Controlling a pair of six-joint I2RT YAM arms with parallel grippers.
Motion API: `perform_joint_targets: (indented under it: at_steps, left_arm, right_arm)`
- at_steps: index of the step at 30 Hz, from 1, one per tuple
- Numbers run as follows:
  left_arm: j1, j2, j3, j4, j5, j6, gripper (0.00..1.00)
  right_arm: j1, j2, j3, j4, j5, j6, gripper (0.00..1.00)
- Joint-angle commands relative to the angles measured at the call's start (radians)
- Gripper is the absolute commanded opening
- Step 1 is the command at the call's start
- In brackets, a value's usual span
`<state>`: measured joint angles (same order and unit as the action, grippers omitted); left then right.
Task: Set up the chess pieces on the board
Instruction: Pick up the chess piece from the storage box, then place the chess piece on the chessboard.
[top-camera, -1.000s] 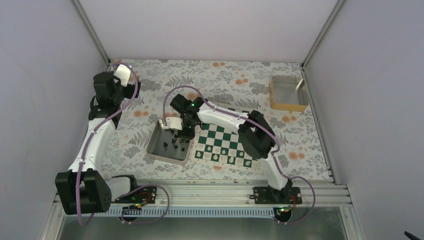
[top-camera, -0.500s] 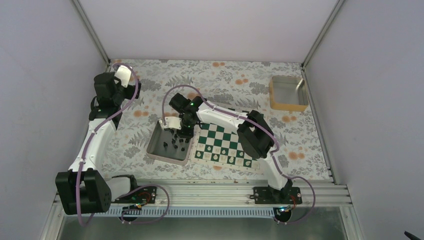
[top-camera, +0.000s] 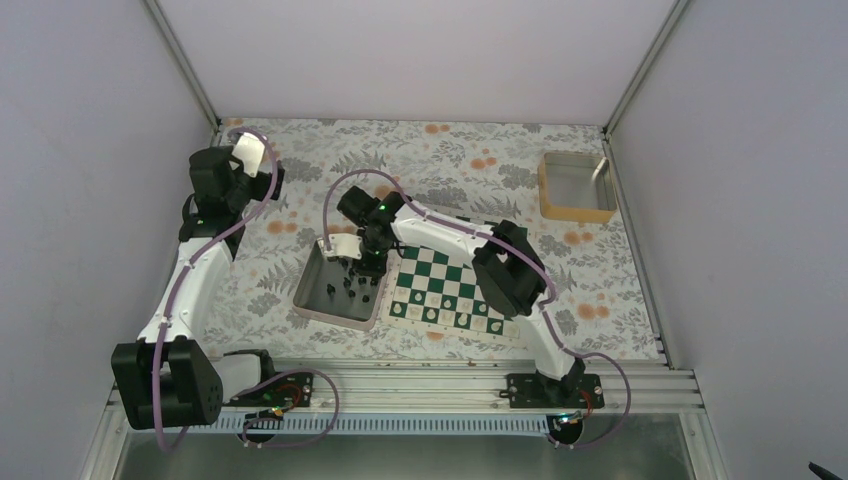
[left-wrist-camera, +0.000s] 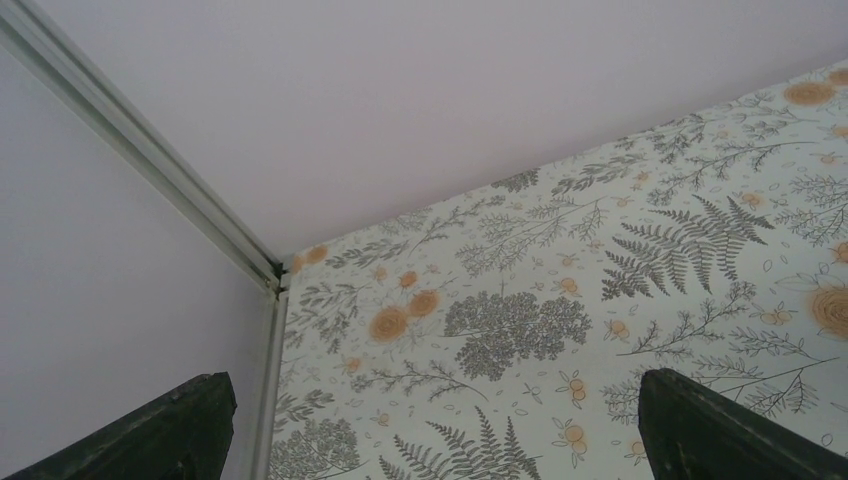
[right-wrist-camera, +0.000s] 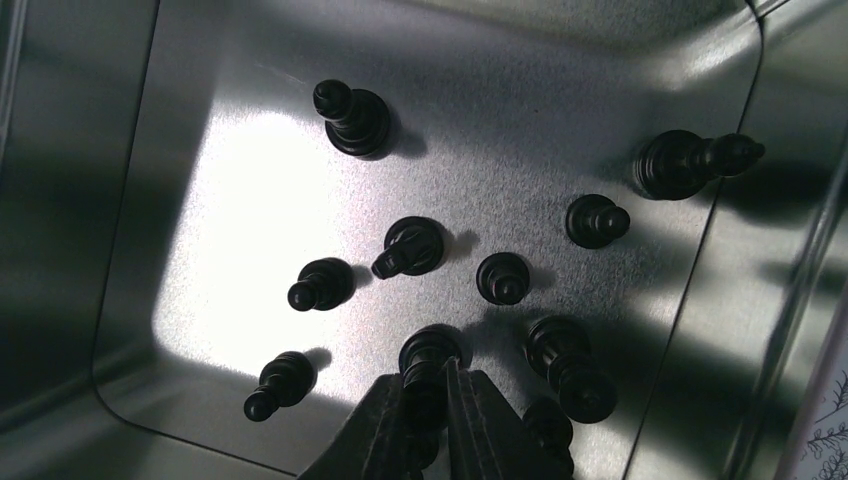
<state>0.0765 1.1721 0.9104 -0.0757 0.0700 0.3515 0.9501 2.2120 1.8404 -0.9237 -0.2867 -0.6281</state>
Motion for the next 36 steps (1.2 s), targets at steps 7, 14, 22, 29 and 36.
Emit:
perform_joint_targets:
  at_steps: [7, 14, 22, 29, 36]
  left_arm:
    - [0.009, -0.015, -0.015, 0.033, 0.034, 0.004, 1.0]
    - [0.012, -0.01, -0.013, 0.036, 0.036, 0.004, 1.0]
    - [0.013, -0.011, -0.005, 0.034, 0.025, 0.001, 1.0]
    - [0.014, -0.02, 0.0, 0.038, -0.003, 0.001, 1.0]
    - [0.016, -0.007, 0.004, 0.047, -0.019, -0.011, 1.0]
  right_arm:
    - [0.017, 0.051, 0.05, -0.024, -0.026, -0.011, 0.05]
    - [0.016, 0.012, 0.054, -0.033, -0.024, -0.005, 0.04]
    - [0.001, -0.121, 0.059, -0.031, 0.029, 0.01, 0.04]
    - [-0.086, -0.216, 0.049, -0.013, 0.078, 0.016, 0.04]
    - [-0.289, -0.337, -0.088, 0.084, 0.082, 0.009, 0.04]
